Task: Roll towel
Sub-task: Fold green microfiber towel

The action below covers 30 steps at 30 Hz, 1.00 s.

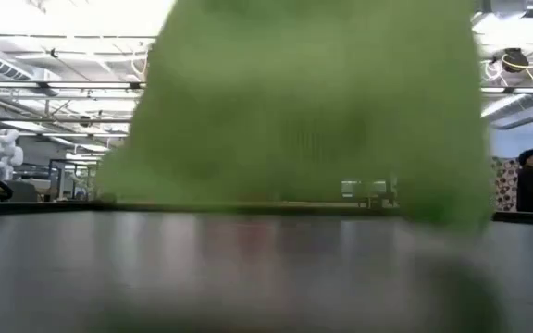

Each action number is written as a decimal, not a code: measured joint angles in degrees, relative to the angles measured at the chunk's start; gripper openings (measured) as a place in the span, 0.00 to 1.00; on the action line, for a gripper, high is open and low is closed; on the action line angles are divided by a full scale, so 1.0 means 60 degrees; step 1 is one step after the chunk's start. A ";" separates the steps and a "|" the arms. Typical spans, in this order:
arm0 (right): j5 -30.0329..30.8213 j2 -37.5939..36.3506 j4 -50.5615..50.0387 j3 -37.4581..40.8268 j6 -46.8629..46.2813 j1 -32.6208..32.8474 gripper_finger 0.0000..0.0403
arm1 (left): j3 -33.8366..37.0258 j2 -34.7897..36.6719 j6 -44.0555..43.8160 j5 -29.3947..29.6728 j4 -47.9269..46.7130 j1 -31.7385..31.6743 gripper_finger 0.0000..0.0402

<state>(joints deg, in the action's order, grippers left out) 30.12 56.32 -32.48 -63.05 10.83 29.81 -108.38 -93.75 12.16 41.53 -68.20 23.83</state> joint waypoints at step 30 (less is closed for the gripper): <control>0.0760 0.4427 -0.1744 0.1001 -0.1471 -0.3993 0.00 | 0.0941 -0.3699 -0.0126 -0.1166 -0.0461 -0.4551 0.10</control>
<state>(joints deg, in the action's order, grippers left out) 34.68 82.88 -42.94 -57.04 2.00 5.85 -102.73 -115.94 11.40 34.54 -70.96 -3.48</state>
